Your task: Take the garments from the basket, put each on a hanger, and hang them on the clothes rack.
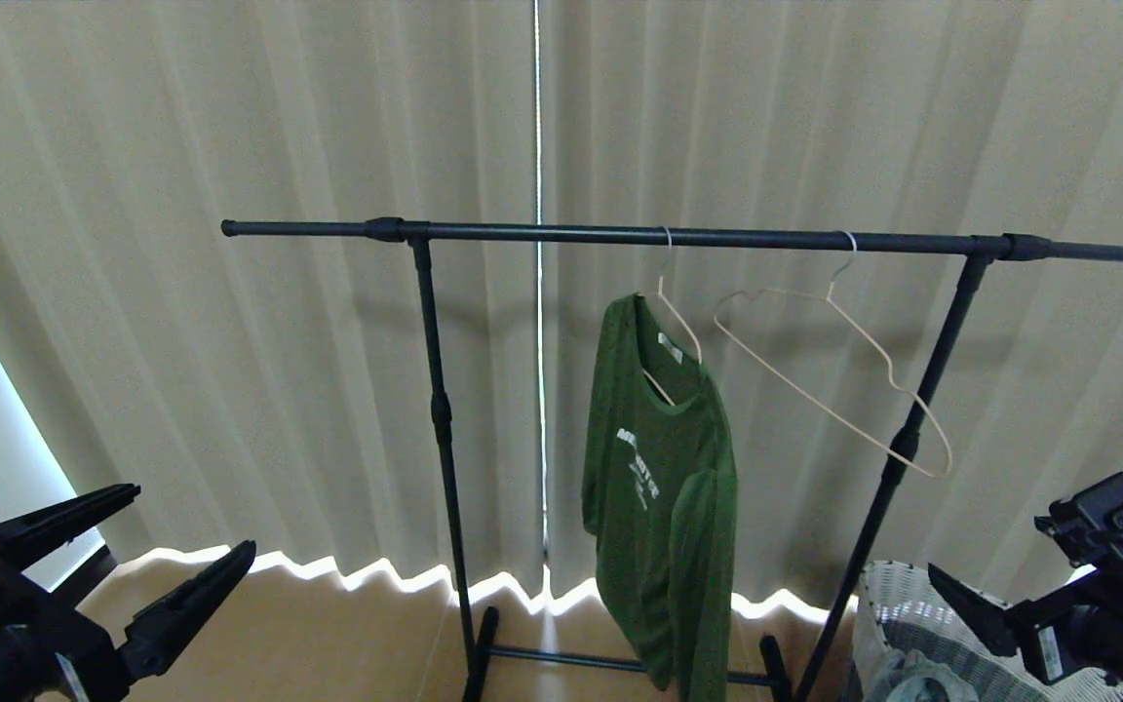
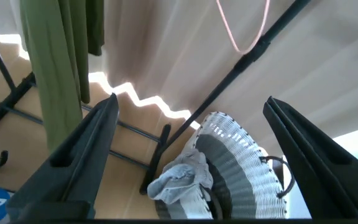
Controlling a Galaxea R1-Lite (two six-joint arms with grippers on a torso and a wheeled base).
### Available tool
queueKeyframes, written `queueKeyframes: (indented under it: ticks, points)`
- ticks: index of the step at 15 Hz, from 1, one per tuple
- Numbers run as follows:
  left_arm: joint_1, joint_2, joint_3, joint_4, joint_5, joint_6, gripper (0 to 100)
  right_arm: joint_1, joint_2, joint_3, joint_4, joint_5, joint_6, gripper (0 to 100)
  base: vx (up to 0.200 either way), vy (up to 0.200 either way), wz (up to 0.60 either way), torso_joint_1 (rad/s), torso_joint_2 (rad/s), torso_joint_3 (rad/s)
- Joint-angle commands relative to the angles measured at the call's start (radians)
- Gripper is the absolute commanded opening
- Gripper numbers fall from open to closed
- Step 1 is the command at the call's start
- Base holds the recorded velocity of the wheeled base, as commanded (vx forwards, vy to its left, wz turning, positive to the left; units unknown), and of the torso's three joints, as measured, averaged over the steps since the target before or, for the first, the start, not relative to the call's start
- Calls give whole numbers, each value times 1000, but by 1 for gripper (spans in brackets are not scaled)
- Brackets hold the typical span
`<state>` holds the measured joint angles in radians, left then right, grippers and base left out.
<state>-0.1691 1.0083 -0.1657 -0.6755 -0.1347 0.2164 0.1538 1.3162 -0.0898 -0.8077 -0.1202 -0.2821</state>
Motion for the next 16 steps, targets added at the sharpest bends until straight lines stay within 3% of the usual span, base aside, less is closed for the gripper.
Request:
queueKeyframes:
  ticks: [1, 10, 16]
  points:
    - [10, 1, 8, 1, 0, 0, 100, -2, 0, 16, -2, -3, -14, 100, 0, 0, 0, 0, 0, 0]
    - [7, 4, 20, 1, -5, 3, 100, -14, -43, 33, -8, -10, -86, 100, 0, 0, 0, 0, 0, 0]
    - [3, 19, 32, 1, -5, 44, 100, -30, -41, 24, -8, -9, -123, 100, 0, 0, 0, -40, 87, 46]
